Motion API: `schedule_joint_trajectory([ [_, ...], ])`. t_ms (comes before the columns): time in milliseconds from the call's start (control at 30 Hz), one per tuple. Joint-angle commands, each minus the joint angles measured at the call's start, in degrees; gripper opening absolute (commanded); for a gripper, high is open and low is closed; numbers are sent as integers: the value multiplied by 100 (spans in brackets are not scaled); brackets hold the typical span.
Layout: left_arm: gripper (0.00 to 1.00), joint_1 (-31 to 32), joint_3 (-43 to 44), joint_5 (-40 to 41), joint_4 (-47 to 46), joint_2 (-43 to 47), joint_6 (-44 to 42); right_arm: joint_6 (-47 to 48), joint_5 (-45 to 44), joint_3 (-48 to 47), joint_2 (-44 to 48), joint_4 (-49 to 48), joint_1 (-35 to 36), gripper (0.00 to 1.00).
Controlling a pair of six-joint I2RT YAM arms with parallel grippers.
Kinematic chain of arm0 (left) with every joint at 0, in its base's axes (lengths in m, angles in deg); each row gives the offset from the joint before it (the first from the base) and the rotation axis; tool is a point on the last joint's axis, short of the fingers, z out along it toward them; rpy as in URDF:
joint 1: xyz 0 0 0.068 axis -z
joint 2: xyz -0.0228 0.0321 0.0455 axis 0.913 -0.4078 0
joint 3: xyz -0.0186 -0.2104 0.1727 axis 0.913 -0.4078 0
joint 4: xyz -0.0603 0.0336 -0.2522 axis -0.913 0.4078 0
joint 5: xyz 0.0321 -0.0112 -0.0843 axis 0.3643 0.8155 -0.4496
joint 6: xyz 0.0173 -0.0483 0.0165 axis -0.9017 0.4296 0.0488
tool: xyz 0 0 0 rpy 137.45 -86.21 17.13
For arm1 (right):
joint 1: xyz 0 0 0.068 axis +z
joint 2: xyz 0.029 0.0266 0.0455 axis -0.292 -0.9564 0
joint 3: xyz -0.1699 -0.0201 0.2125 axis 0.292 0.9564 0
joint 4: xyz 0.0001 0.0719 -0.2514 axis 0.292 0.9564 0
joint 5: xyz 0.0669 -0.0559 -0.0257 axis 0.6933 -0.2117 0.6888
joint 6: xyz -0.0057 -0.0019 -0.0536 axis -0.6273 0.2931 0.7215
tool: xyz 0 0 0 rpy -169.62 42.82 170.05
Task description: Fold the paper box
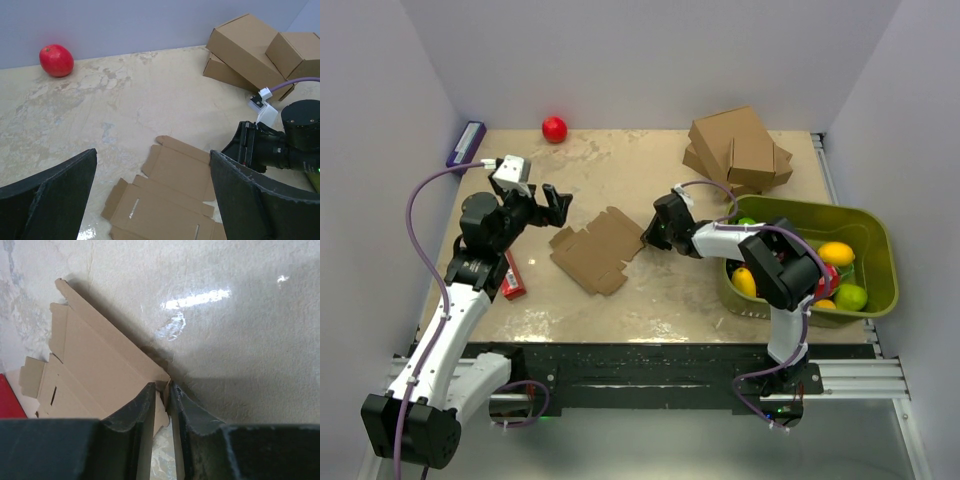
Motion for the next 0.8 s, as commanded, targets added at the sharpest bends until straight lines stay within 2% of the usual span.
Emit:
schedule_joint_trajectory([
  [0, 99, -51, -52, -154, -253, 38, -121, 37, -292, 102, -16, -44, -47, 9],
  [67, 99, -51, -69, -207, -271, 38, -147, 177, -292, 93, 80, -27, -47, 0],
  [300, 100, -51, -105, -383, -297, -59, -209, 1161, -64, 163, 1064, -149, -74, 0],
  [500, 100, -51, -87, -629, -368, -235, -138, 1996, 841, 356, 2485, -167, -372, 0],
  [767, 100, -51, -96, -1437, -657, -218, -95, 3551, 1474, 216, 4000, 781, -417, 0],
])
